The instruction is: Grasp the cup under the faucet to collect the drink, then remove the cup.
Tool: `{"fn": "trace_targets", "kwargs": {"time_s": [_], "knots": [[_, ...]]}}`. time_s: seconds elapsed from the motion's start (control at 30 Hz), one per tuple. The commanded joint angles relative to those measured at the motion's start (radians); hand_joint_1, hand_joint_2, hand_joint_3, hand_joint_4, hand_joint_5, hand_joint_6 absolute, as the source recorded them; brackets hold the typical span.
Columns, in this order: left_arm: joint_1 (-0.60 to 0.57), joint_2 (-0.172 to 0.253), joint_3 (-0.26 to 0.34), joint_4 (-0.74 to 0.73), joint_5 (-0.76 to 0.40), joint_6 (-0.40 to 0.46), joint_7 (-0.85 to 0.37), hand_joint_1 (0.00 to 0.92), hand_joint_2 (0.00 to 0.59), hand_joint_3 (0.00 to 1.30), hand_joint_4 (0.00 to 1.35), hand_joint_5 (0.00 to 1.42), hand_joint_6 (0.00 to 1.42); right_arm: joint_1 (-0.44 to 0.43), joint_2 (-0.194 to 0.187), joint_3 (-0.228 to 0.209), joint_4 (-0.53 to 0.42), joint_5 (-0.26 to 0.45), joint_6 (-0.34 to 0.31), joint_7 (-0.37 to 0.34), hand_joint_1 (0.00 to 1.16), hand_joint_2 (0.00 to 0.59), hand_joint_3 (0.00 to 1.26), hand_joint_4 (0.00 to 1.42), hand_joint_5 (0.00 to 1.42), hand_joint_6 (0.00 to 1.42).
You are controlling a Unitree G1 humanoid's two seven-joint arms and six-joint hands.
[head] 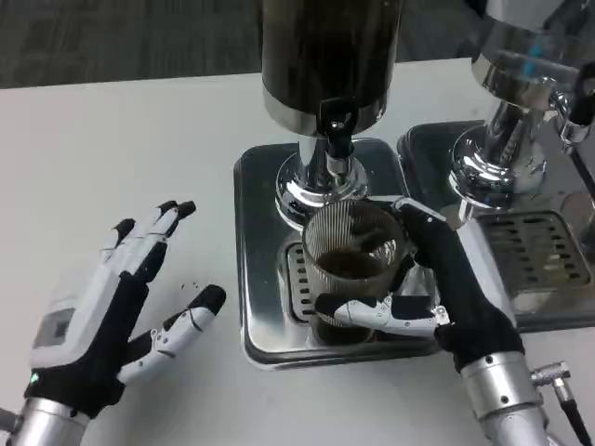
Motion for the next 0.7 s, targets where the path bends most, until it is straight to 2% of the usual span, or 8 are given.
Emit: {"fn": "trace_targets", "kwargs": {"time_s": [0.03,0.3,0.5,0.57,0.7], "knots": [[0.038,0.041,0.000,-0.033,0.015,0.019,-0.027,0.000,0.197,0.10,0.00,0.04,0.00,0.034,-0.005,-0.013,-0.093,0.028,-0.005,0.018,1.02,0.129,0.62,0.63,0.74,0.99],[0.082,0.077,-0.011,-0.090,0.055,0.012,-0.023,0.000,0.195,0.08,0.00,0.02,0.00,0.081,-0.006,-0.004,-0.162,0.041,-0.003,0.045,1.02,0.129,0.62,0.64,0.75,1.02],[0.122,0.122,-0.002,-0.128,0.081,0.012,-0.021,0.000,0.193,0.06,0.00,0.00,0.00,0.141,-0.025,-0.008,-0.262,0.074,0.022,0.113,1.02,0.129,0.62,0.64,0.75,1.02],[0.137,0.134,0.002,-0.143,0.089,0.017,-0.022,0.000,0.191,0.01,0.00,0.00,0.00,0.162,-0.033,-0.011,-0.298,0.085,0.030,0.136,1.02,0.129,0.63,0.64,0.75,1.02],[0.190,0.152,0.008,-0.216,0.112,0.060,-0.049,0.000,0.190,0.00,0.00,0.00,0.00,0.192,-0.054,-0.013,-0.365,0.090,0.038,0.181,1.02,0.129,0.63,0.64,0.75,1.02]]}}
